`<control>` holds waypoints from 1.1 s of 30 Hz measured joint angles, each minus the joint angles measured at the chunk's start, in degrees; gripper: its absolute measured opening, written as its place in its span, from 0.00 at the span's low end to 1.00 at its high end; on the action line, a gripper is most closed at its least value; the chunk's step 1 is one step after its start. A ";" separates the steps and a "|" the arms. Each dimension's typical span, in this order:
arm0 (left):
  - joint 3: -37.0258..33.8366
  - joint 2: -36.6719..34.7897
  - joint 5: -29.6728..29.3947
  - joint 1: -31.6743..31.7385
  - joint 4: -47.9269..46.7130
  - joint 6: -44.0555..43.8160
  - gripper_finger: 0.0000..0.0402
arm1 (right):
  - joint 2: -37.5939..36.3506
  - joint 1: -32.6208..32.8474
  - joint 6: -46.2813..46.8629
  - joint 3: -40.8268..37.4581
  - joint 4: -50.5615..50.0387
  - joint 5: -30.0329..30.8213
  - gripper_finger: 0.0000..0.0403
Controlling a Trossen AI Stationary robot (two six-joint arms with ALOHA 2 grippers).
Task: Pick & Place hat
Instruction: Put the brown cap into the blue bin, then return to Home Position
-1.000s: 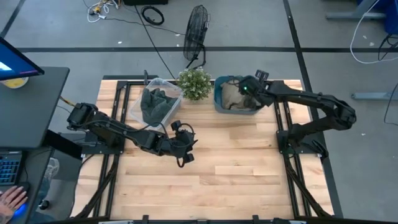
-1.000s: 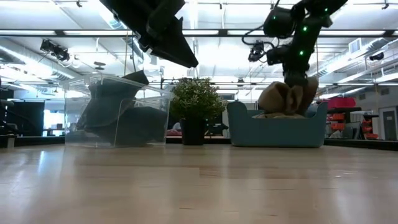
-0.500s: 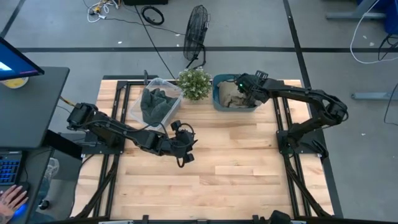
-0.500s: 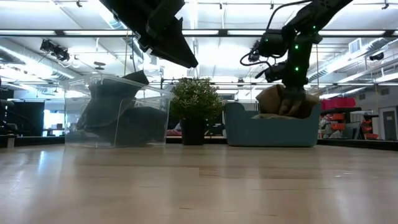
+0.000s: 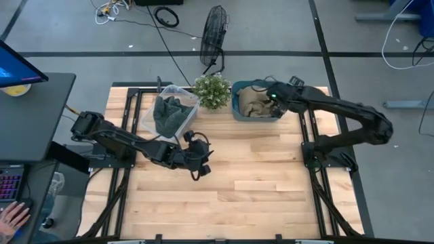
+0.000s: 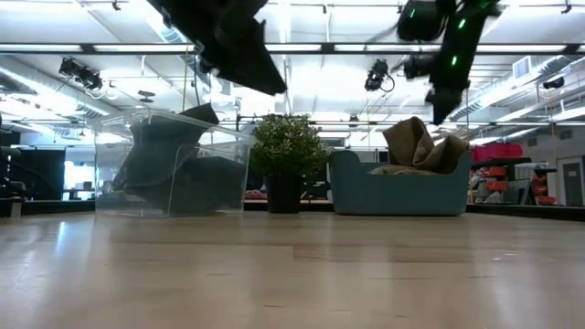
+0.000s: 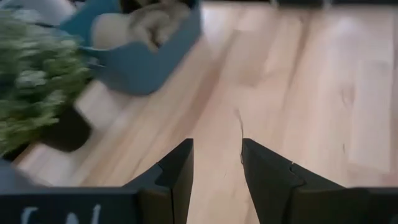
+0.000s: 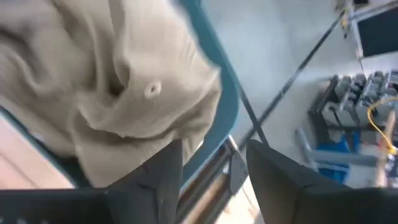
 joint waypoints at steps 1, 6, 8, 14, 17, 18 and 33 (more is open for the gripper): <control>-0.03 -0.73 -1.05 -0.24 -0.70 -1.56 0.35 | -1.90 0.90 0.88 0.31 0.05 0.00 0.45; 0.01 -6.59 -8.11 -1.61 -7.28 -6.12 0.35 | -11.95 6.36 5.72 0.44 0.09 -7.78 0.42; 0.01 -10.25 -10.58 -3.04 -11.31 -7.63 0.35 | -15.73 8.60 7.73 0.02 0.74 -15.04 0.41; 0.03 -21.41 -17.07 -8.10 -25.45 -14.57 0.35 | -26.66 15.31 12.28 -6.21 13.36 -20.37 0.38; -1.90 -26.32 -18.07 -9.56 -30.59 -19.49 0.35 | -31.85 17.75 11.63 -11.34 18.57 -20.92 0.37; -3.45 -27.92 -18.13 -9.86 -30.52 -20.13 0.35 | -33.39 18.49 11.47 -13.42 20.17 -20.94 0.37; -33.59 -45.51 -17.81 -3.39 4.45 -9.08 0.35 | -54.84 24.48 11.06 -32.19 34.07 -20.92 0.36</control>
